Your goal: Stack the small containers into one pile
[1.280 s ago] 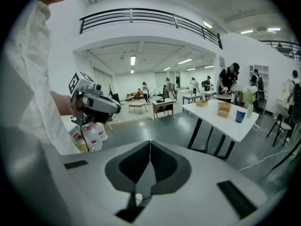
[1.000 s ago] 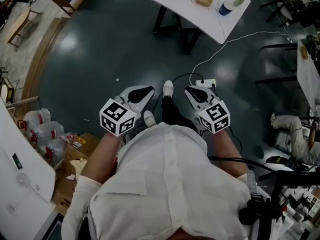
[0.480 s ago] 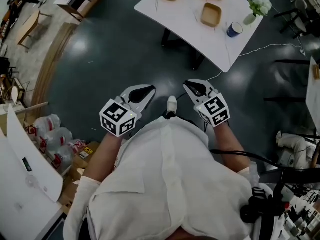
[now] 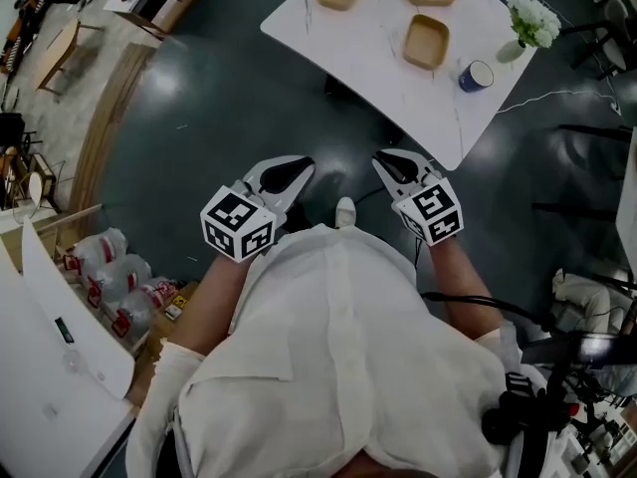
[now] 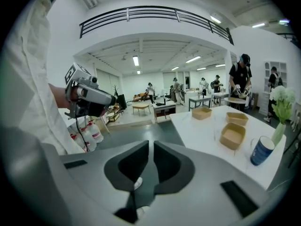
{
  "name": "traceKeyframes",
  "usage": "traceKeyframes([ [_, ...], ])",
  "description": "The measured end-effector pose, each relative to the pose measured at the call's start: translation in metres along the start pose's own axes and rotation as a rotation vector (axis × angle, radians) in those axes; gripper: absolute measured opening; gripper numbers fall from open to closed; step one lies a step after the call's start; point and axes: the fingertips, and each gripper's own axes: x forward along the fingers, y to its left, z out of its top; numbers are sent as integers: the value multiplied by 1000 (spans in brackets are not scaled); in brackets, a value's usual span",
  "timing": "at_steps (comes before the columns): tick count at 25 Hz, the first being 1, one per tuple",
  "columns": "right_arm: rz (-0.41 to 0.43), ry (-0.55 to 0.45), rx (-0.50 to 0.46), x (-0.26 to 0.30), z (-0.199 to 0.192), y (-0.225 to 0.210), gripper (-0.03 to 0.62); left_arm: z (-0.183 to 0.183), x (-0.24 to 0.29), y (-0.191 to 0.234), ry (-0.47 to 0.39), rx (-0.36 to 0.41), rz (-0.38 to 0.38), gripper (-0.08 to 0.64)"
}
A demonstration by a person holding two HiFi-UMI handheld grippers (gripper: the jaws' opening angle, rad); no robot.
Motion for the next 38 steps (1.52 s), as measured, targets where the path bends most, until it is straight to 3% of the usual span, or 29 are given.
traceKeyframes([
  [7,-101,17,50,33,16,-58,6,29,33,58,3,11,-60,8],
  [17,-307,39,205,89,52,-144,6,79,70,162,74,64,-216,8],
  [25,-404,42,274,129,72,-175,6,100,87,227,114,68,-296,8],
  [30,-442,38,326,128,77,-176,6,104,116,236,174,37,-334,9],
  [38,-474,-7,348,82,71,-215,5,114,216,202,259,2,-362,9],
])
